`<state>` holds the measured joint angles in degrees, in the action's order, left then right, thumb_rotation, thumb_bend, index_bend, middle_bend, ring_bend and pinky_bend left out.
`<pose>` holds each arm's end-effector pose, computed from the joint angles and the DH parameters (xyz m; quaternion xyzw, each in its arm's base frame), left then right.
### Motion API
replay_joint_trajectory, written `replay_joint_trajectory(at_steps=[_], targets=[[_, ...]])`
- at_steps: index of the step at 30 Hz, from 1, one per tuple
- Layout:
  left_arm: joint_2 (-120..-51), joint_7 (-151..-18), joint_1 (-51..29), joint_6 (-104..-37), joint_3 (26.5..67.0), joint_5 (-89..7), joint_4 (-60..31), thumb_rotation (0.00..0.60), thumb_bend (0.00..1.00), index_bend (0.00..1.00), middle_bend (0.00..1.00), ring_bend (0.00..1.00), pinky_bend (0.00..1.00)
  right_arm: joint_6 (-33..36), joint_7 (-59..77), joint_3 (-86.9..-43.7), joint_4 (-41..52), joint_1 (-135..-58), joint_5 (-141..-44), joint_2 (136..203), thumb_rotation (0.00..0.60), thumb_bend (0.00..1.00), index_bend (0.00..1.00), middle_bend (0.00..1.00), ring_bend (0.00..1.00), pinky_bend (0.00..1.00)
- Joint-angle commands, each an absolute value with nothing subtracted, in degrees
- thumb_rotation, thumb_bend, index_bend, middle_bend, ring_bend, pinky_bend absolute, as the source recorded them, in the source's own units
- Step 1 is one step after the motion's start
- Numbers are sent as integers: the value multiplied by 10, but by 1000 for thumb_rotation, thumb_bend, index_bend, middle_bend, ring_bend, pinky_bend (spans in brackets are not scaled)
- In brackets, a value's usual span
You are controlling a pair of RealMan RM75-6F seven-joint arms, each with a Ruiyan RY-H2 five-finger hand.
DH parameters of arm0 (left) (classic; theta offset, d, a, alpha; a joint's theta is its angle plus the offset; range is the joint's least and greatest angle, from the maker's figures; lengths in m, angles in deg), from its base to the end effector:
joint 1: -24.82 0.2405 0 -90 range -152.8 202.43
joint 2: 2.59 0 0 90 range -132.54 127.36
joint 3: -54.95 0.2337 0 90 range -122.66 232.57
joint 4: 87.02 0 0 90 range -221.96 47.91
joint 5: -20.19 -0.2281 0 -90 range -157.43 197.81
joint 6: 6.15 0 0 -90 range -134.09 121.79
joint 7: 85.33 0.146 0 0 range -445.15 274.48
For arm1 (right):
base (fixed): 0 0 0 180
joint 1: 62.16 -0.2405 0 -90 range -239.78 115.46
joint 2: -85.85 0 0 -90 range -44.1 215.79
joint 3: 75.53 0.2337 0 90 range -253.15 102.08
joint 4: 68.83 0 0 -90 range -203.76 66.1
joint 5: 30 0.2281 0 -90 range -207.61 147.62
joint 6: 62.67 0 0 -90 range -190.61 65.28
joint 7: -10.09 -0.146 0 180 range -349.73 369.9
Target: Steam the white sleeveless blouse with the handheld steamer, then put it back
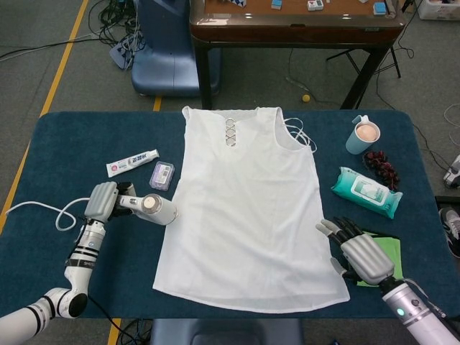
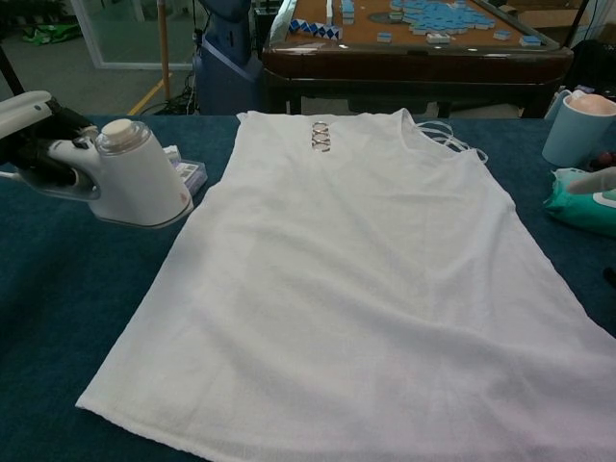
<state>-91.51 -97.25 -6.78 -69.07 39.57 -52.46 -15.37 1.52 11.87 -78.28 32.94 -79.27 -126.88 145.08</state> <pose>-0.2131 0.3548 0.0225 -0.5663 -0.4805 -0.5005 0.4449 -0.2370 -0.1952 0.0741 0.7680 -0.3897 0.3266 0.3895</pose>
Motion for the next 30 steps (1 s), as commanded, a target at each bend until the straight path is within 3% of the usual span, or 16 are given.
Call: replay_joint_trajectory(at_steps=[1, 4, 9, 30], targets=[[-891, -935, -66, -704, 393, -522, -94, 600, 256, 864, 776, 676, 593, -16, 95, -796, 316, -816, -1286, 1477, 600, 745, 0, 97, 0, 15], [-884, -906, -69, -706, 393, -518, -56, 600, 256, 864, 776, 676, 593, -41, 78, -803, 305, -833, -1291, 1496, 600, 865, 0, 89, 0, 15], [-888, -873, -82, -700, 392, -512, -20, 600, 256, 864, 776, 675, 593, -55, 59, -810, 279, -850, -1301, 1528, 600, 965, 0, 87, 0, 15], [-1010, -807, -146, -675, 414, -519, -108, 600, 256, 864, 776, 675, 592, -86, -2, -831, 171, -893, -1297, 1636, 600, 982, 0, 87, 0, 15]])
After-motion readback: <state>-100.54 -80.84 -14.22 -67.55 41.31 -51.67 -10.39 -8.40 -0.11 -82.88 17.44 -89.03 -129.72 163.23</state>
